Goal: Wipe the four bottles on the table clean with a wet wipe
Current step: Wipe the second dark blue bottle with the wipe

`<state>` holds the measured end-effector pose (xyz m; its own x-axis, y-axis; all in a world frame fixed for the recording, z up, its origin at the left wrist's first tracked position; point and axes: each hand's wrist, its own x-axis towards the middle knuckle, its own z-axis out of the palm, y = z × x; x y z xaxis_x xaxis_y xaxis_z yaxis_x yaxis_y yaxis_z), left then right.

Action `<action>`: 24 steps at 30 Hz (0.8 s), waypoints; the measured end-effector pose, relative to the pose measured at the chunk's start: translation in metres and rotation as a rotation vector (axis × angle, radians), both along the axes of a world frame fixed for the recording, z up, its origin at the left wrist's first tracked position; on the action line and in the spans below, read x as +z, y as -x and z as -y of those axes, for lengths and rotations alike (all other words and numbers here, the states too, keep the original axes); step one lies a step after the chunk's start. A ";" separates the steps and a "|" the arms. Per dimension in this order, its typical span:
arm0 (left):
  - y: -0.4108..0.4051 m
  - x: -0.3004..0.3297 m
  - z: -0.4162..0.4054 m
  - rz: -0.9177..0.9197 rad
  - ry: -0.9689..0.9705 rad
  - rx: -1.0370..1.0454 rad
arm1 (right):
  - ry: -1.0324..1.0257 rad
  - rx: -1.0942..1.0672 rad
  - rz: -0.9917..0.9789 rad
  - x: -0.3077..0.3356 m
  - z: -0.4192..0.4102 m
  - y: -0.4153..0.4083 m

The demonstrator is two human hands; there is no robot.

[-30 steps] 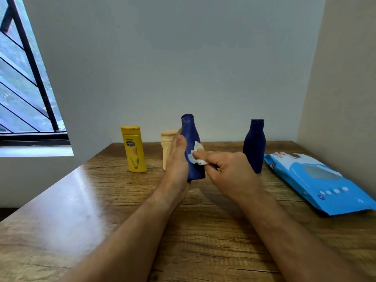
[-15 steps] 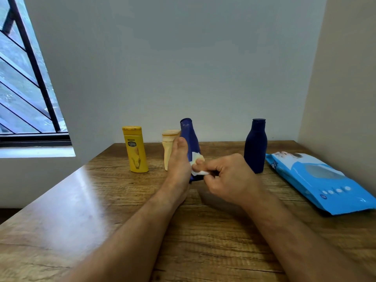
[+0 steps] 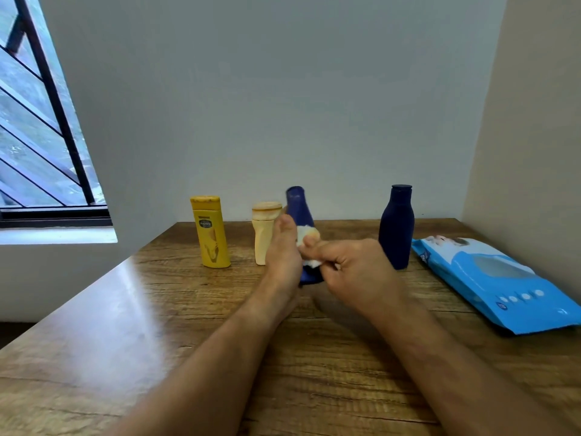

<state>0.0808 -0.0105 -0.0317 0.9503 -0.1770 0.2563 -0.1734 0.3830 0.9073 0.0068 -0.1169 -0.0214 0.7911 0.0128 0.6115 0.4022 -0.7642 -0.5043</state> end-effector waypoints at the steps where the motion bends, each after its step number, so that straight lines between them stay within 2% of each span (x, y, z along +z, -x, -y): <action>1: -0.003 0.001 -0.003 -0.006 0.010 0.042 | 0.047 0.017 -0.030 -0.001 -0.002 0.000; 4: -0.005 0.002 -0.008 0.000 0.053 0.106 | 0.099 0.051 -0.058 -0.001 -0.004 0.000; 7: 0.003 0.005 -0.007 -0.008 0.117 -0.011 | -0.043 0.015 0.048 0.002 -0.003 0.002; 10: 0.010 0.001 -0.002 -0.013 0.080 -0.143 | -0.171 -0.057 0.184 0.004 0.003 -0.002; 13: 0.014 0.003 0.000 0.021 0.052 -0.150 | -0.201 -0.052 0.236 0.004 0.006 -0.002; 19: -0.006 0.012 -0.019 0.133 0.131 0.147 | 0.048 0.084 0.012 -0.002 -0.003 0.000; 21: -0.007 0.011 -0.019 0.099 0.150 0.159 | 0.083 0.086 -0.007 -0.001 -0.002 -0.001; 24: 0.001 0.009 -0.012 0.039 0.134 0.054 | 0.029 0.039 0.029 0.000 0.000 0.000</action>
<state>0.0802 0.0019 -0.0224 0.9462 -0.0872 0.3115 -0.2317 0.4895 0.8407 0.0071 -0.1165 -0.0216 0.7717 0.0614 0.6331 0.4463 -0.7614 -0.4701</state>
